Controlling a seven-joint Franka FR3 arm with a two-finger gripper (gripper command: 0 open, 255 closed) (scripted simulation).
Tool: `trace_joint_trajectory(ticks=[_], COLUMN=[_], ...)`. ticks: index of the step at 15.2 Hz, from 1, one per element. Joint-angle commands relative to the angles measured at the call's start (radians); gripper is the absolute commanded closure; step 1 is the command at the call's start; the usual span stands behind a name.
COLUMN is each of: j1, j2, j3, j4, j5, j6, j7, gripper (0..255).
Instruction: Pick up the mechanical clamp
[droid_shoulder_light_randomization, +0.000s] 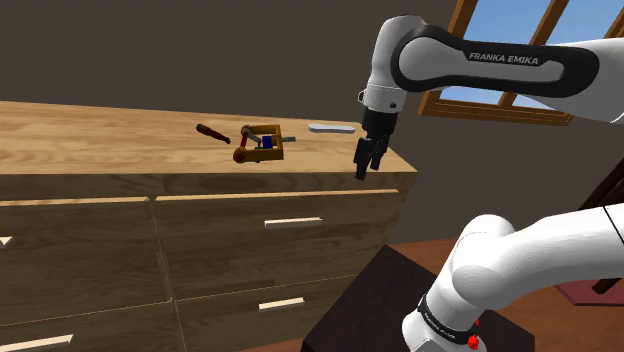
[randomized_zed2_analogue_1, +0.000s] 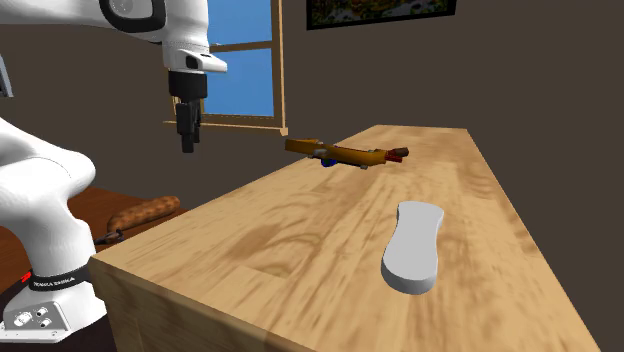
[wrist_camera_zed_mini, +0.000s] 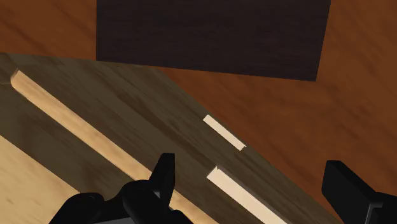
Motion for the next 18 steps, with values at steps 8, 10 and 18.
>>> trace_joint_trajectory(ticks=[8, 10, 18], j1=[0.006, 0.008, 0.015], j2=[0.284, 0.363, 0.677], j3=[0.01, 0.014, 0.03], j4=[0.205, 0.274, 0.6], j5=[-0.031, -0.041, -0.084], j6=[0.09, 0.104, 0.104], j7=[-0.024, -0.029, -0.043], gripper=[0, 0, 0])
